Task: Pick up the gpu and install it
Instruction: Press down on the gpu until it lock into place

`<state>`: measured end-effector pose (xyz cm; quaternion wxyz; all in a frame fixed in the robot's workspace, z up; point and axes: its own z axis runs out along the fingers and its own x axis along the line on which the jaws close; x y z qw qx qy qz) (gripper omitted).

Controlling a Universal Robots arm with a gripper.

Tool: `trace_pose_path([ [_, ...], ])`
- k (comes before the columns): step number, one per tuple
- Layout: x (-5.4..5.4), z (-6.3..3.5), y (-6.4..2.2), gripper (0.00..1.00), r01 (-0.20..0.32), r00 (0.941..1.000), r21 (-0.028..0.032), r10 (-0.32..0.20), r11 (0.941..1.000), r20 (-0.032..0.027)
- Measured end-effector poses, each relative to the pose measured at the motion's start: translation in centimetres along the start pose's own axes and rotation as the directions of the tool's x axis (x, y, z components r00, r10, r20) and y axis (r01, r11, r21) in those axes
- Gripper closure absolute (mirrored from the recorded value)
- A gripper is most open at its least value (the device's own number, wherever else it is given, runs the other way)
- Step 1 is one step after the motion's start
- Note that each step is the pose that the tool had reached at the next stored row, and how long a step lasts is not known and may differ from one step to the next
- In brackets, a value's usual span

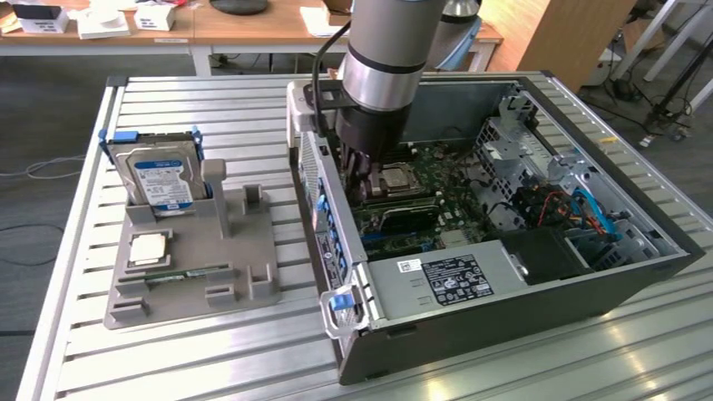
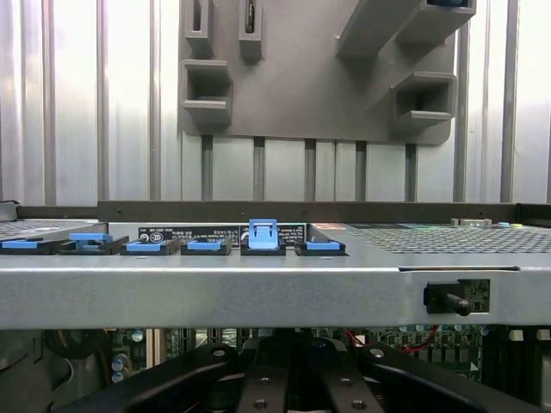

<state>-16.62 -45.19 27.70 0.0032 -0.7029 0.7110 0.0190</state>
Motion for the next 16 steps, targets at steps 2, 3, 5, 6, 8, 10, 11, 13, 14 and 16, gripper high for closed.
trace_pose_path([
  [2,0.03,-0.01,0.0,0.89,0.0,1.0,-0.0001,0.0,1.0,-0.0002],
  [3,0.04,-0.01,-0.01,0.89,0.0,1.0,-0.0001,0.0,1.0,-0.0002],
  [5,0.08,-0.01,0.0,0.89,0.0,1.0,-0.0001,0.0,1.0,-0.0001],
  [6,0.08,-0.01,0.04,0.89,0.0,1.0,0.0,0.0,1.0,-0.0001],
  [8,0.08,0.0,0.21,0.89,0.0,1.0,0.001,0.0,1.0,-0.0001],
  [10,0.08,0.0,0.25,0.89,0.0,1.0,0.0012,0.0,1.0,0.0],
  [11,0.08,0.0,0.25,0.89,0.0,1.0,0.0013,0.0,1.0,-0.0001],
  [13,0.08,0.0,0.28,0.89,0.0,1.0,0.0013,0.0,1.0,-0.0001],
  [14,0.09,0.0,0.34,0.89,0.0,1.0,0.0012,0.0,1.0,-0.0001],
  [16,0.09,0.0,0.48,0.89,0.0,1.0,0.0014,0.0,1.0,-0.0002],
])
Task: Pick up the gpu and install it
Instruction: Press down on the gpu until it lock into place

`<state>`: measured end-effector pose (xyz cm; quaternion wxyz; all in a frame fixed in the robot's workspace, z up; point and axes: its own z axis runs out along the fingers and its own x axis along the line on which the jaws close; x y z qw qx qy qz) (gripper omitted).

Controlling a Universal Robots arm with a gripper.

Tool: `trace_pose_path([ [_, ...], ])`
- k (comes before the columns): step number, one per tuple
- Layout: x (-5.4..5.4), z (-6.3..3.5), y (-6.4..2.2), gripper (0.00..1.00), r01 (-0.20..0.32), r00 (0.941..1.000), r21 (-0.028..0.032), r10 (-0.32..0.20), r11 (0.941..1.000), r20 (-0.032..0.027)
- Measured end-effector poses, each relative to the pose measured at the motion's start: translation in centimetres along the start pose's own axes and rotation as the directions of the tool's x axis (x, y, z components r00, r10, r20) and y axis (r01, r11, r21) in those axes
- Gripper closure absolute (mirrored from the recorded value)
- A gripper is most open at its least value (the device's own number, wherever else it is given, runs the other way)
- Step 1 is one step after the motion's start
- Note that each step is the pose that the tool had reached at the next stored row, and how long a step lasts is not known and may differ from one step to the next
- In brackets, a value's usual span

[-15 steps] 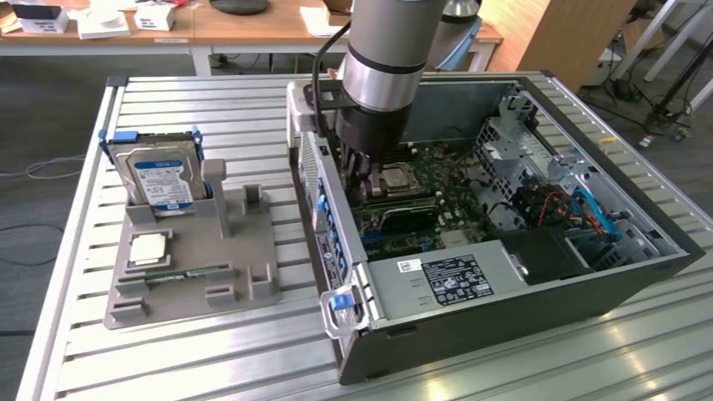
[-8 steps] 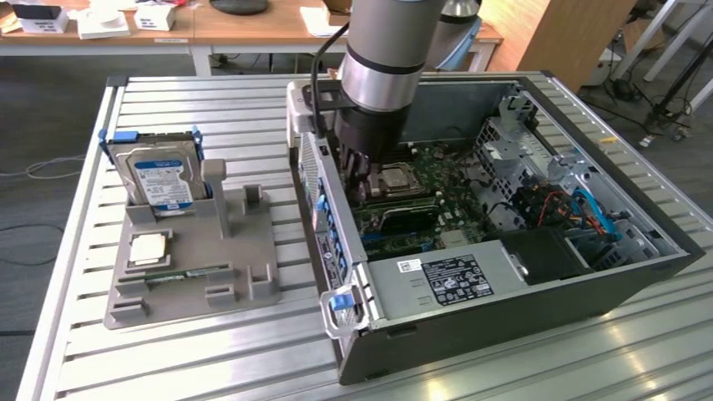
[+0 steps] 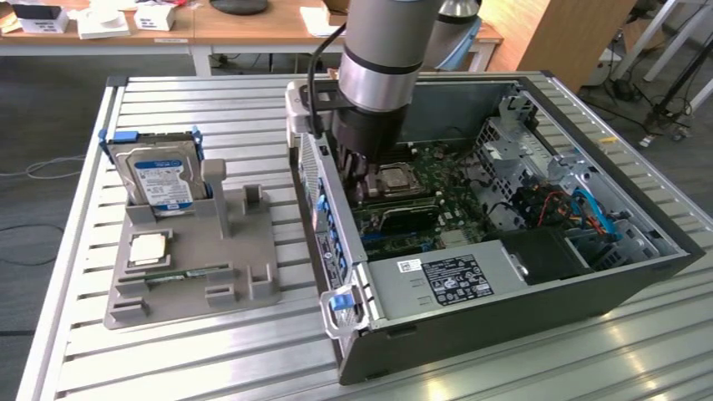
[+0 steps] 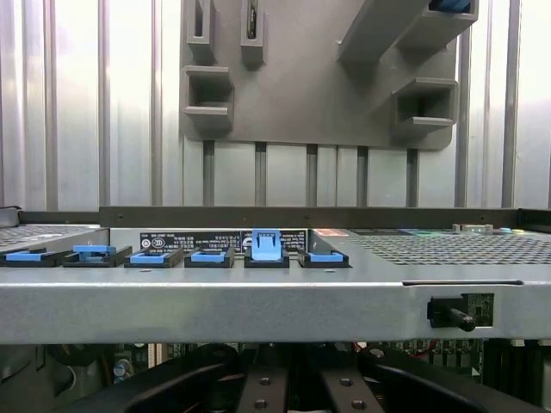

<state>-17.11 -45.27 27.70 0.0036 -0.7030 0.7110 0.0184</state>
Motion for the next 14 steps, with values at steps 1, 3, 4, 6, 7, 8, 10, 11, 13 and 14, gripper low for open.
trace_pose_path([
  [1,0.0,0.0,0.04,0.89,0.0,1.0,0.0001,0.0,1.0,0.0001],
  [3,0.0,0.0,0.04,0.89,0.0,1.0,0.0001,0.0,1.0,0.0001],
  [4,0.0,0.0,0.04,0.89,0.0,1.0,0.0001,0.0,1.0,0.0001],
  [6,0.0,0.0,0.08,0.89,0.0,1.0,0.0002,0.0,1.0,0.0],
  [7,0.01,0.0,0.16,0.89,0.0,1.0,0.0004,0.0,1.0,0.0],
  [8,0.01,0.01,0.24,0.89,0.0,1.0,0.001,0.0,1.0,0.0],
  [10,0.0,0.01,0.28,0.89,0.0,1.0,0.001,0.0,1.0,0.0002],
  [11,0.0,0.01,0.28,0.89,0.0,1.0,0.0009,0.0,1.0,0.0001],
  [13,0.0,0.01,0.29,0.89,0.0,1.0,0.0009,0.0,1.0,0.0001],
  [14,0.0,0.01,0.3,0.89,0.0,1.0,0.0008,0.0,1.0,0.0001],
])
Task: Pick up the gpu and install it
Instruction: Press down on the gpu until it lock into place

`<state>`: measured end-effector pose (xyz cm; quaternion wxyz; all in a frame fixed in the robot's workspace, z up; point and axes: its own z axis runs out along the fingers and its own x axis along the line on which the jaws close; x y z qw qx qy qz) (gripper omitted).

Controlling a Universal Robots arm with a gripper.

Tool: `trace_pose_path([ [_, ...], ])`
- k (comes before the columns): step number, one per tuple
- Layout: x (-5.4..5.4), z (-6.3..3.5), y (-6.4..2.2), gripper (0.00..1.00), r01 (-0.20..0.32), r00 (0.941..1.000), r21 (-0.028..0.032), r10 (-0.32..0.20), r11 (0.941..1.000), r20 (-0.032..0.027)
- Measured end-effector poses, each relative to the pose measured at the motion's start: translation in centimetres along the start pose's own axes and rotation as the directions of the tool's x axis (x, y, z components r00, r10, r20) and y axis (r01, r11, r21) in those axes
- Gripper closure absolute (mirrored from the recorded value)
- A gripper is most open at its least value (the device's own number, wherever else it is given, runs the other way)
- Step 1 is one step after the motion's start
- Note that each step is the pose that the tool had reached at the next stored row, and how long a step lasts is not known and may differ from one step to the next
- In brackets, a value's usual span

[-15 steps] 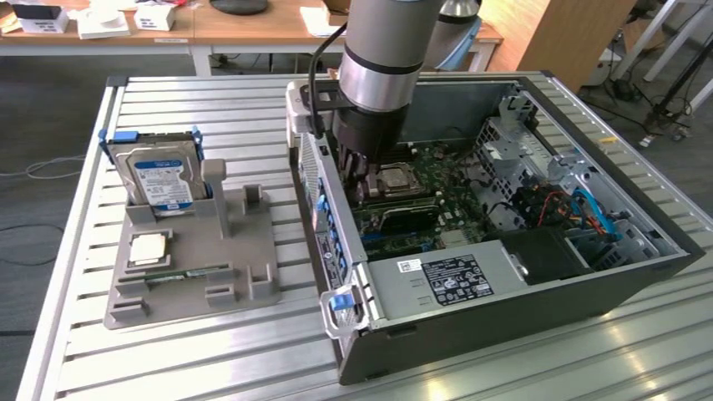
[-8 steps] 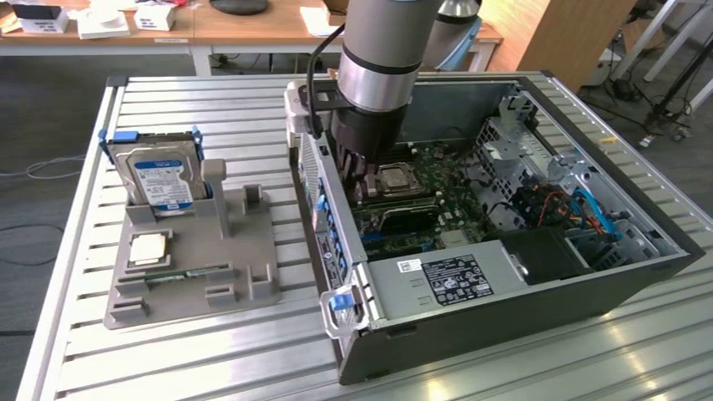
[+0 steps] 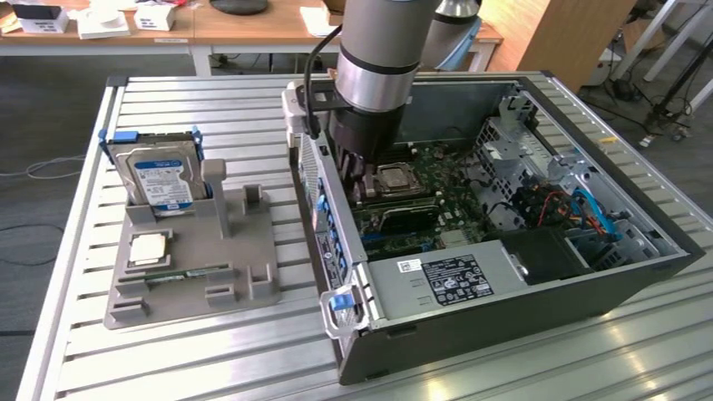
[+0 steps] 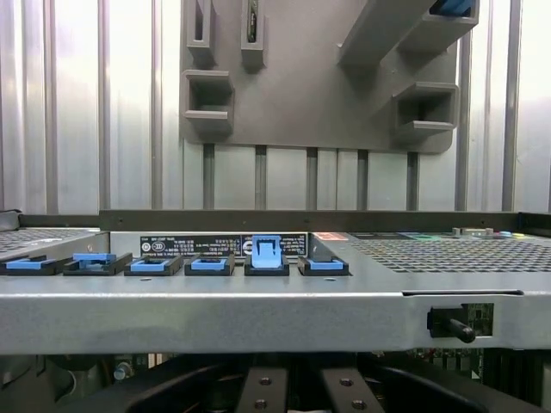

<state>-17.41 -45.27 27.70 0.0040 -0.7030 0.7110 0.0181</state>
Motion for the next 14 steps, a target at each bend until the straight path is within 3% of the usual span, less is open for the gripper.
trace_pose_path([
  [14,0.0,0.01,0.25,0.89,0.0,1.0,0.0011,0.0,1.0,0.0004],
])
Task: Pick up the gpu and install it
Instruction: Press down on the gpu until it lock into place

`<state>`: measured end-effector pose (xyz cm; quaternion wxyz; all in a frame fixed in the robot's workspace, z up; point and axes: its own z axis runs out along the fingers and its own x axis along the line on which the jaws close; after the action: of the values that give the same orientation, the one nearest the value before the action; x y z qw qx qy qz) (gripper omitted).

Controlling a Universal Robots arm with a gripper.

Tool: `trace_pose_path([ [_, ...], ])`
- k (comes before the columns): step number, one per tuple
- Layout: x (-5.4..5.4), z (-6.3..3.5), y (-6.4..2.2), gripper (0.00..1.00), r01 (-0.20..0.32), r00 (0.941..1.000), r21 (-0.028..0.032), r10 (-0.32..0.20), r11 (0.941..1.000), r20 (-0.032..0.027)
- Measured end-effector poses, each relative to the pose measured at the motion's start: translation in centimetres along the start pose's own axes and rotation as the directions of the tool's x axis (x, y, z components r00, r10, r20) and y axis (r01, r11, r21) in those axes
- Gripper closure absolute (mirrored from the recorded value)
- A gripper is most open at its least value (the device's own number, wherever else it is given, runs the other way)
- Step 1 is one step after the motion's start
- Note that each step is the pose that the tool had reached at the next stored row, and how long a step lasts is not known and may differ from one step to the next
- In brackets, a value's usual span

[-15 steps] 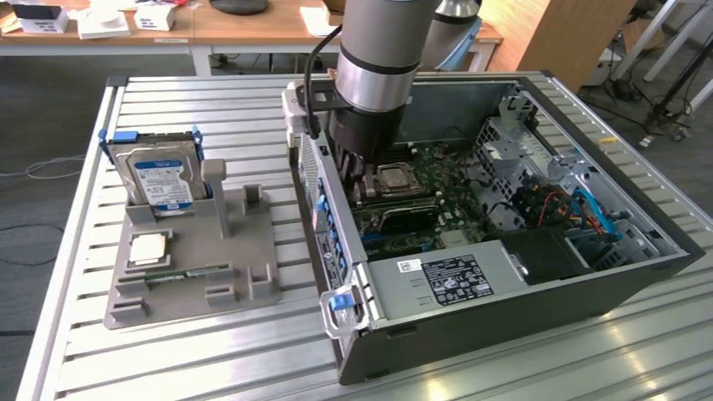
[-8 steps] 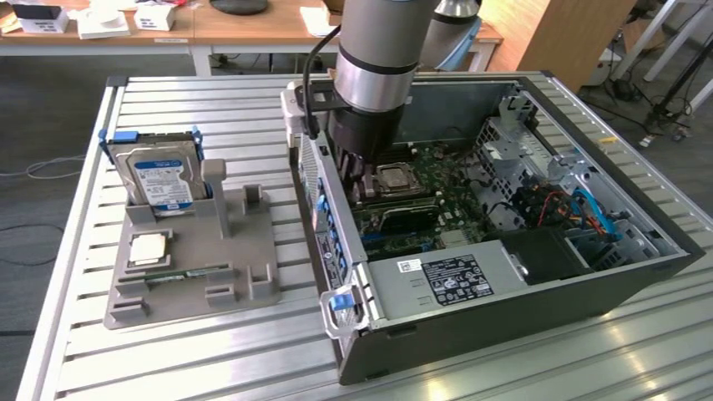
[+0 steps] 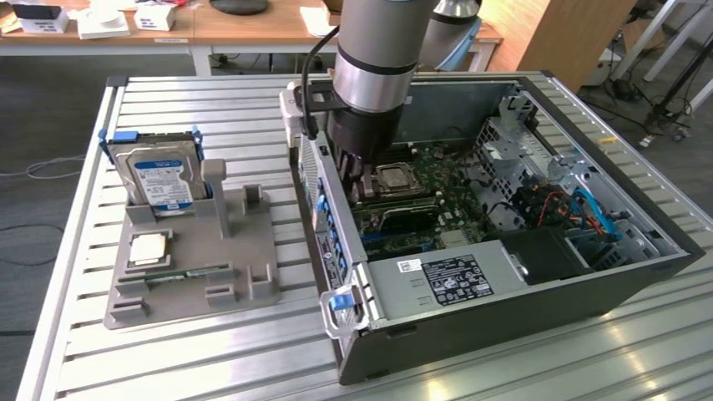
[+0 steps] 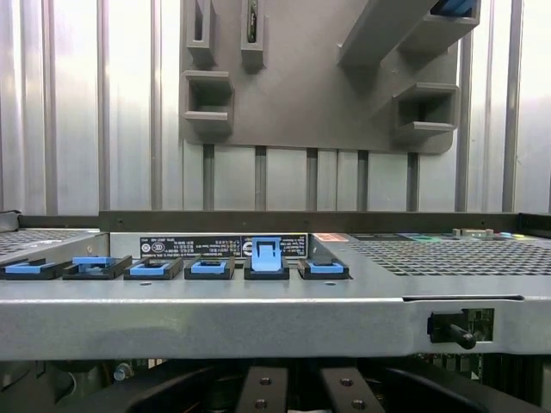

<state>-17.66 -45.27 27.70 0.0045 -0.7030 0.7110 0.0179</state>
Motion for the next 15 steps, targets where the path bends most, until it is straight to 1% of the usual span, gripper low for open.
trace_pose_path([
  [4,0.0,-0.01,-0.06,0.89,0.0,1.0,-0.0004,0.0,1.0,-0.0001],
  [12,0.0,-0.02,-0.57,0.89,0.0,1.0,-0.0001,0.0,1.0,-0.0001],
  [15,-0.01,-0.02,-0.6,0.89,0.0,1.0,-0.0001,0.0,1.0,-0.0001],
])
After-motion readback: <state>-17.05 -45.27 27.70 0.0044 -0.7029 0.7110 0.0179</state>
